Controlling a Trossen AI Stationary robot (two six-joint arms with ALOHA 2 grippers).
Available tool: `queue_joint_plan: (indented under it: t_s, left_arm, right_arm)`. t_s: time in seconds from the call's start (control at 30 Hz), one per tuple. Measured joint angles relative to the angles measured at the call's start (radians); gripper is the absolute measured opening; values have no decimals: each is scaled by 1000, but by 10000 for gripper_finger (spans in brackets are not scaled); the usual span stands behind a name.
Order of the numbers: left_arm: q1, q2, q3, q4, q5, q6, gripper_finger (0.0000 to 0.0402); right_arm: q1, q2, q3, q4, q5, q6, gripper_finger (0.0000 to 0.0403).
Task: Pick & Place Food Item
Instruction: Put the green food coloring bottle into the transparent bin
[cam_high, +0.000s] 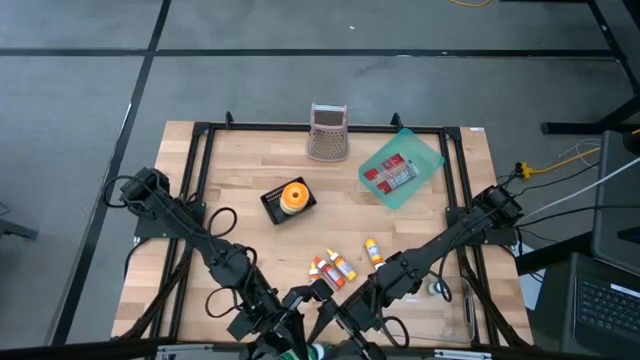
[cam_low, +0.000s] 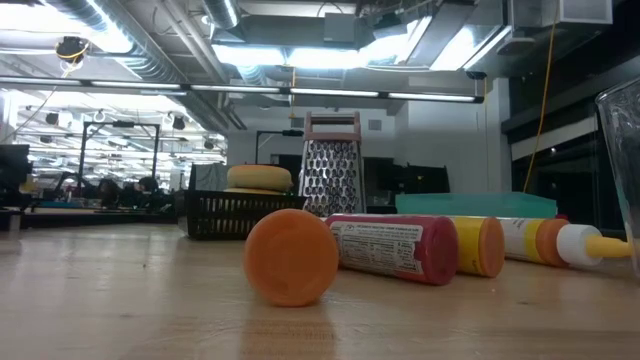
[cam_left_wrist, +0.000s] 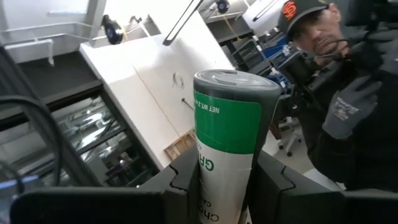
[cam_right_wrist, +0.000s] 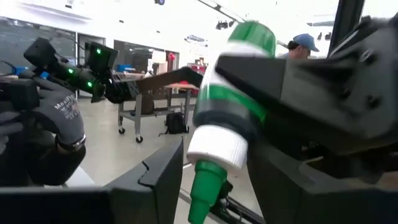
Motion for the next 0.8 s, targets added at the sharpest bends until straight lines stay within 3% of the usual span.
queue_joint_plan:
  t_s: [0.23,0.6,0.8]
  left_arm:
    - [-1,0,0,-1,30,9,83]
    - [-1,0,0,0,-14,-16,83]
    - [-1,0,0,1,-22,-16,83]
  right_arm:
    - [0,0,0,24,-18,3,175]
    - [0,0,0,-2,3,19,175]
    - [0,0,0,-3,17,14,156]
